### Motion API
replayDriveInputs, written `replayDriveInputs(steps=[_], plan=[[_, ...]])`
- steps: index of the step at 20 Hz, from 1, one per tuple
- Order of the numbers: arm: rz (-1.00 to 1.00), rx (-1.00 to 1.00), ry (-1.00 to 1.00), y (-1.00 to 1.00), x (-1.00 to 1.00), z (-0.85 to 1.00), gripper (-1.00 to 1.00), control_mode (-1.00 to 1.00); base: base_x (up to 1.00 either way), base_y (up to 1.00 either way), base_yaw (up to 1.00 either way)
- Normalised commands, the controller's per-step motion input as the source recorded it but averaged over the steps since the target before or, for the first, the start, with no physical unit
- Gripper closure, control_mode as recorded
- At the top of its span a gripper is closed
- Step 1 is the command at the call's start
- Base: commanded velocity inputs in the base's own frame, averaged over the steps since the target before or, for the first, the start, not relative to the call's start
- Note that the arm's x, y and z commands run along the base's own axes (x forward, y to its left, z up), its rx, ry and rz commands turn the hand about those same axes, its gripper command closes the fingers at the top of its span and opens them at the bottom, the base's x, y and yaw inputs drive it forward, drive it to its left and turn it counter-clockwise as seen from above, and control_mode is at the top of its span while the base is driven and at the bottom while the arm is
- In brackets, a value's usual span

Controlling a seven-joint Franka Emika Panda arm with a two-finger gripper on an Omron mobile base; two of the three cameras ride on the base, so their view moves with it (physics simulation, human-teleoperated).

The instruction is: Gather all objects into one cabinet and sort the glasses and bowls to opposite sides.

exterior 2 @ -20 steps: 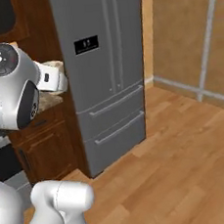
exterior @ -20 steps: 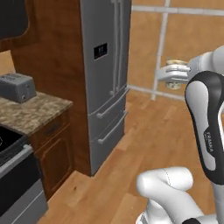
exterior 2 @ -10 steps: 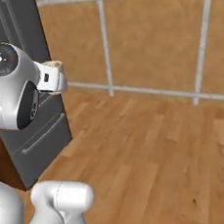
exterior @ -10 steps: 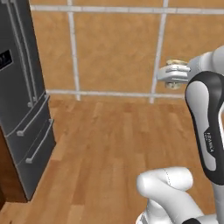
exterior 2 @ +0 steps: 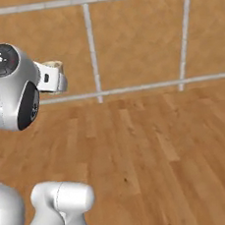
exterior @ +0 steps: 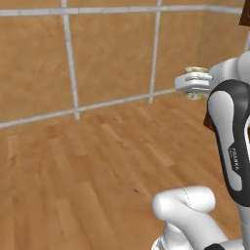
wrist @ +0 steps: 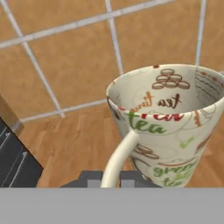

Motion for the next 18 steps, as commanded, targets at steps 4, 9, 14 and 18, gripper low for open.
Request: replayDriveInputs(steps=[4, 9, 14, 18], plan=[[0.00, 0.00, 0.00, 0.00, 0.00, 0.00, 1.00, 1.00, 0.00, -0.27, -0.83], [0.00, 0.00, 0.00, 0.00, 0.00, 0.00, 1.00, 1.00, 0.00, -0.14, -0.87], [0.00, 0.00, 0.00, 0.00, 0.00, 0.00, 1.00, 1.00, 0.00, -0.01, -0.88], [0.00, 0.00, 0.00, 0.00, 0.00, 0.00, 1.00, 1.00, 0.00, 0.02, -0.87]])
